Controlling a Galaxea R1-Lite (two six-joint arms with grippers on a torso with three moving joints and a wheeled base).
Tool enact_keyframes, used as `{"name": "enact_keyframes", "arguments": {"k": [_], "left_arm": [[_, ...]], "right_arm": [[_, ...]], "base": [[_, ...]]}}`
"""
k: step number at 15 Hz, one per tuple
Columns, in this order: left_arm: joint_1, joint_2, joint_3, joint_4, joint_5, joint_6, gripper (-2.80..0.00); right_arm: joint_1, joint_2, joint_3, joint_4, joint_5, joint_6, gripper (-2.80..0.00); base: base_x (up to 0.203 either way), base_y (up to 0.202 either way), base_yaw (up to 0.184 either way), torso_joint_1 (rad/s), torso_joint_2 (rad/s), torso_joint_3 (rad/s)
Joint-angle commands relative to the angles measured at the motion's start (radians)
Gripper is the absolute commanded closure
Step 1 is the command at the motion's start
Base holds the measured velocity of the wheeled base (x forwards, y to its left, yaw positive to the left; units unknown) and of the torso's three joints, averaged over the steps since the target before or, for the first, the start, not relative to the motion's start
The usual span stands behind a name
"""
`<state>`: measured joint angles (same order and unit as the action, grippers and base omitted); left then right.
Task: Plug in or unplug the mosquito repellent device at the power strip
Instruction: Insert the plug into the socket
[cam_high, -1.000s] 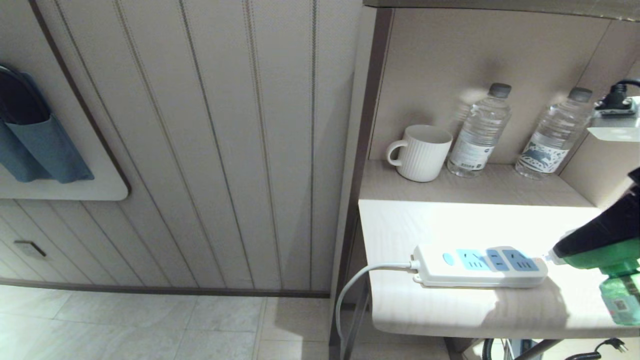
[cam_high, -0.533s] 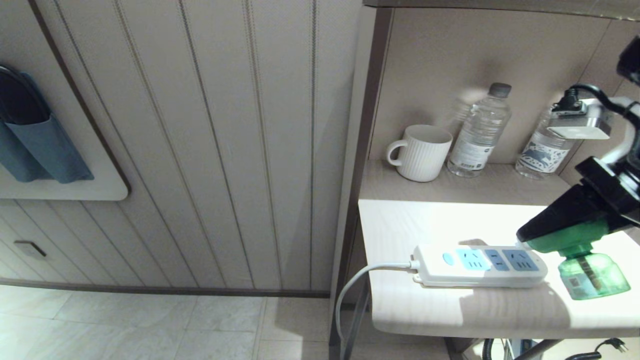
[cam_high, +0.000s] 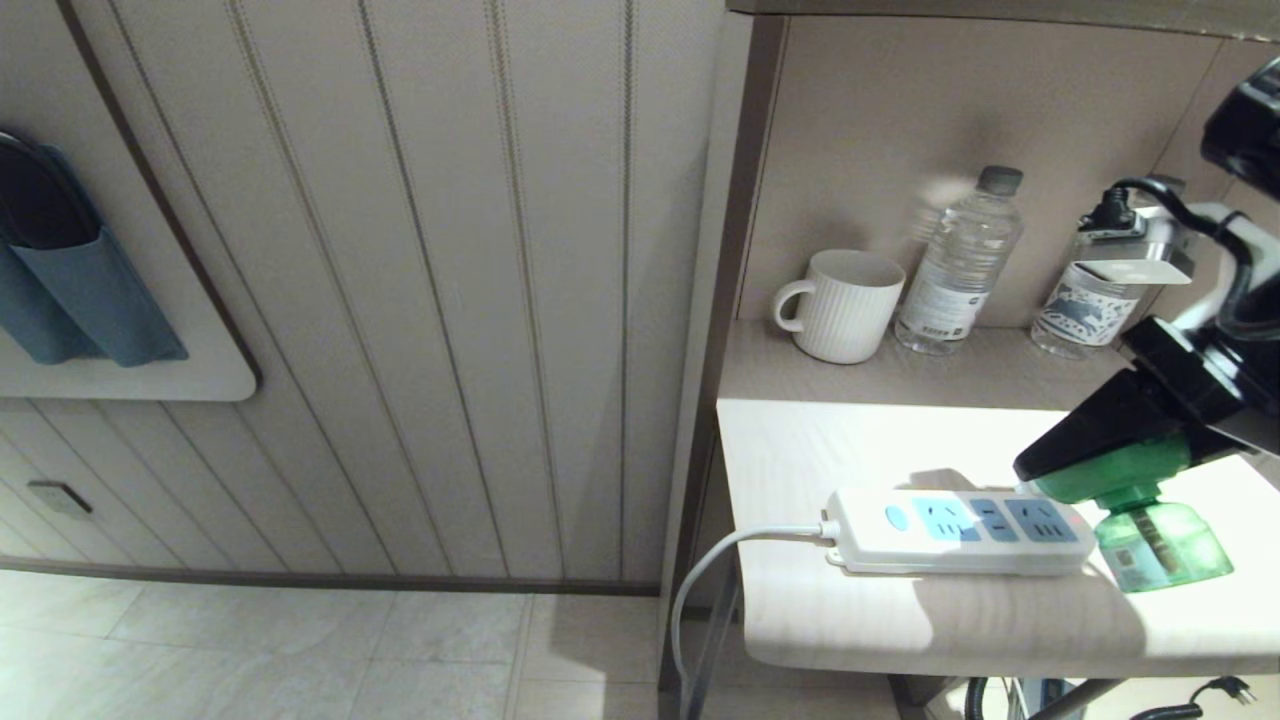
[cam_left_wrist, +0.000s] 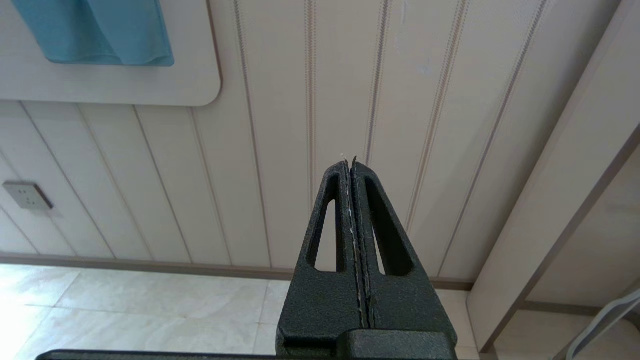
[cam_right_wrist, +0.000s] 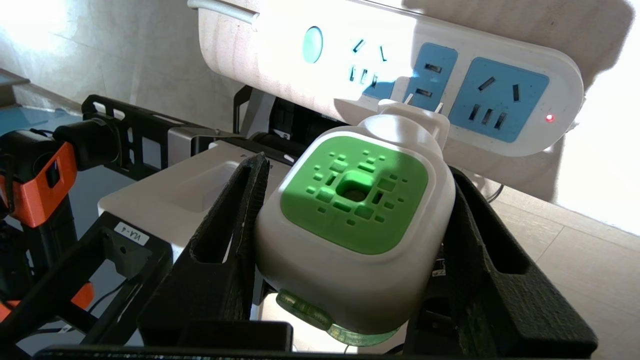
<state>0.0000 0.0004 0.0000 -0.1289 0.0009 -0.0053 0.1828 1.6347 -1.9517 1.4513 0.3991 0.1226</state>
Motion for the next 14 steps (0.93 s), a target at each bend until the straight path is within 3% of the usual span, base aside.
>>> {"name": "enact_keyframes", "arguments": {"k": [1, 6, 14], "left_arm": [[0.000, 0.000, 0.000, -0.001, 0.001, -0.001, 0.00], [0.000, 0.000, 0.000, -0.001, 0.001, -0.001, 0.00], [0.000, 0.000, 0.000, -0.001, 0.001, -0.001, 0.00]], "right_arm": [[0.001, 0.004, 0.000, 0.008, 0.003, 0.002, 0.00], [0.001, 0.008, 0.000, 0.009, 0.001, 0.006, 0.00], [-0.004, 0.061, 0.004, 0.008, 0.001, 0.006, 0.00]], "base": [[0.000, 0.000, 0.000, 0.000, 0.00, 0.000], [0.000, 0.000, 0.000, 0.045, -0.11, -0.068], [0.000, 0.000, 0.000, 0.198, -0.47, -0.269]]}}
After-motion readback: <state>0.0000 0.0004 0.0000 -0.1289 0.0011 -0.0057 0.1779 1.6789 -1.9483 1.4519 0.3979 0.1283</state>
